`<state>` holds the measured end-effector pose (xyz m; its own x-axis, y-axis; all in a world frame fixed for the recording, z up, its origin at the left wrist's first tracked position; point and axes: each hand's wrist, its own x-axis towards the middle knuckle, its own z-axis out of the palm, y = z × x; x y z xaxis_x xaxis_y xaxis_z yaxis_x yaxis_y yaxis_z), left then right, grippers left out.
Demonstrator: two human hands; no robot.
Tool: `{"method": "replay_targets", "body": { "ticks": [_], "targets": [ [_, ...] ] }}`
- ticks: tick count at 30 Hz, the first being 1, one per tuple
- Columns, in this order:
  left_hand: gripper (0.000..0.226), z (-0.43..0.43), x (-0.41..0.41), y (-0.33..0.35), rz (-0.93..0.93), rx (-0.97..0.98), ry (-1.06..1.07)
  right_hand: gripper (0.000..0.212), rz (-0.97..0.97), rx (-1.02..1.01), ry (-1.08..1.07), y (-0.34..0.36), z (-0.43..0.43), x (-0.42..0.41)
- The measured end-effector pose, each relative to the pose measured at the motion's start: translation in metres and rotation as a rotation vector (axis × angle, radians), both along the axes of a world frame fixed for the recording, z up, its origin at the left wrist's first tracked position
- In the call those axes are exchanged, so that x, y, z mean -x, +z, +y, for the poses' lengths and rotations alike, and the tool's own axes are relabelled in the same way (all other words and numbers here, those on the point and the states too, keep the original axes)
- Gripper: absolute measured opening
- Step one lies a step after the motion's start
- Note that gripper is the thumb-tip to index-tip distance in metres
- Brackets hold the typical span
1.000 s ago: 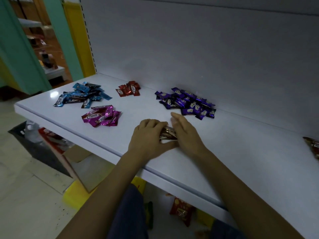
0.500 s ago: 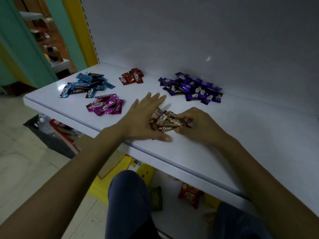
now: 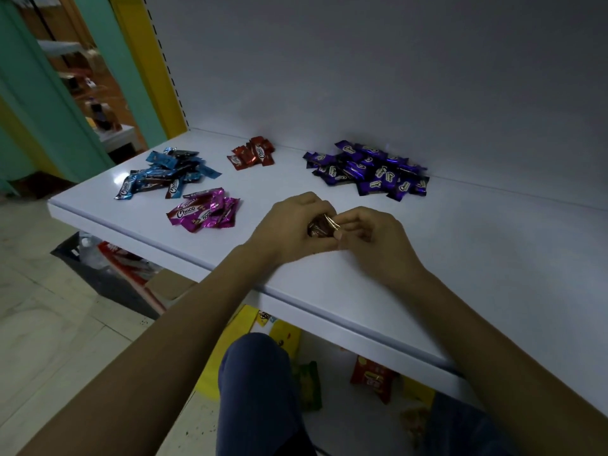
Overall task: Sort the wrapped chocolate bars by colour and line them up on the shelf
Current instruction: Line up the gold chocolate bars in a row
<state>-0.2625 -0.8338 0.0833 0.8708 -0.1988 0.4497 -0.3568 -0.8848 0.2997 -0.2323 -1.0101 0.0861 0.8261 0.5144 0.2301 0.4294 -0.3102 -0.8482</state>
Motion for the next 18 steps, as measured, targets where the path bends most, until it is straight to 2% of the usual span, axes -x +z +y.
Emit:
{"method": "replay_targets", "body": {
  "ticks": [4, 8, 10, 14, 16, 18],
  "targets": [
    [0.039, -0.003, -0.007, 0.002, -0.045, 0.054, 0.078, 0.019, -0.005, -0.048, -0.089, 0.000, 0.004, 0.000],
    [0.027, 0.001, -0.008, 0.008, 0.066, 0.511, 0.179, 0.017, 0.077, -0.129, -0.156, 0.000, 0.002, -0.002],
    [0.021, 0.002, -0.005, 0.012, 0.080, 0.750, 0.222, 0.022, 0.000, -0.037, -0.184, 0.000, 0.004, 0.000],
    [0.022, 0.004, -0.002, 0.021, 0.072, 1.019, 0.268, 0.054, -0.230, 0.433, -0.124, 0.003, 0.015, 0.006],
    [0.021, -0.002, -0.002, 0.025, 0.073, 1.084, 0.300, 0.048, -0.291, 0.518, -0.094, 0.006, 0.023, 0.006],
    [0.020, -0.012, -0.001, 0.030, 0.075, 1.197, 0.323, 0.029, -0.221, 0.444, -0.075, 0.013, 0.025, 0.005]
  ]
}}
